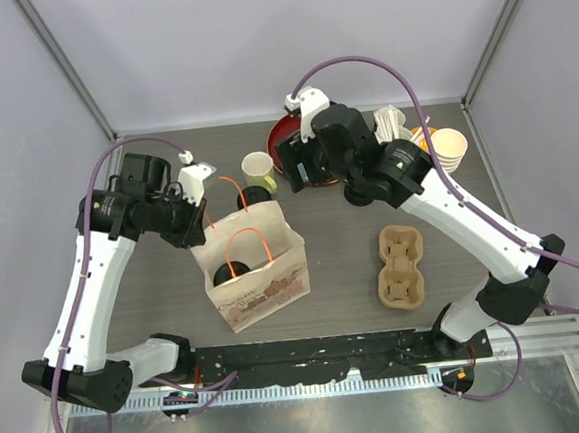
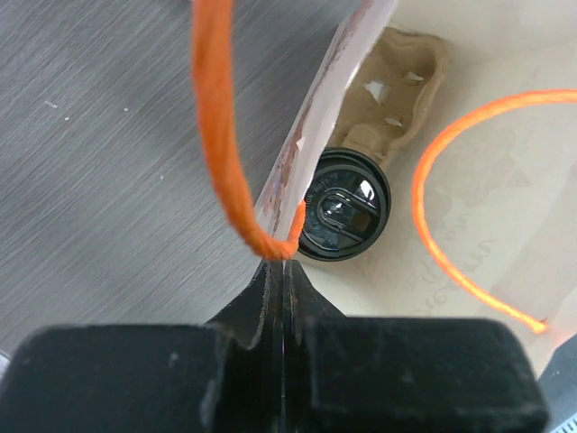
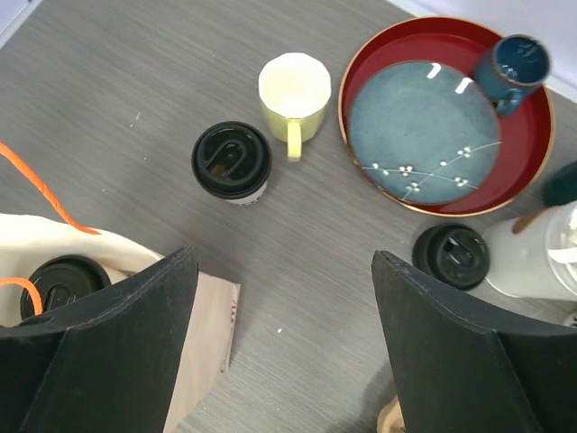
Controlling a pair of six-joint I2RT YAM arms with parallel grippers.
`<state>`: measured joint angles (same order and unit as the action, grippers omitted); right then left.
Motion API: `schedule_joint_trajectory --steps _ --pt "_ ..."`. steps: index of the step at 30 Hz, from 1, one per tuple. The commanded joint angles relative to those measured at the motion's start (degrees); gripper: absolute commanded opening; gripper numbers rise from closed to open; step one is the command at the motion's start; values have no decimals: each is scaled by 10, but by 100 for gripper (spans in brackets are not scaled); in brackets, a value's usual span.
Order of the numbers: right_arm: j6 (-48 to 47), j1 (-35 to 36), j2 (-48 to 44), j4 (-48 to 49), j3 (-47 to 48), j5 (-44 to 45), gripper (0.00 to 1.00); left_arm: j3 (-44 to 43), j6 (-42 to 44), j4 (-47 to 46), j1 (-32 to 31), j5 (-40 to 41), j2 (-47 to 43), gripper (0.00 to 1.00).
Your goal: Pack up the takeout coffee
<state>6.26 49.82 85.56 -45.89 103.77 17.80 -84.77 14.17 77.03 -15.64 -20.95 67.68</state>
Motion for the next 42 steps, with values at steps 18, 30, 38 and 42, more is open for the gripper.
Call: schedule_joint_trajectory --steps 18,30,38,42 --pt "30 -58 166 128 32 -200 73 6 16 122 74 194 -39 0" --pt "16 -59 259 115 81 -165 64 -5 27 136 121 244 -37 0" --pt "-187 -59 236 131 44 -319 63 7 39 136 145 248 -47 0" --pt "-298 -59 265 55 71 -395 63 11 41 132 154 238 -50 0"
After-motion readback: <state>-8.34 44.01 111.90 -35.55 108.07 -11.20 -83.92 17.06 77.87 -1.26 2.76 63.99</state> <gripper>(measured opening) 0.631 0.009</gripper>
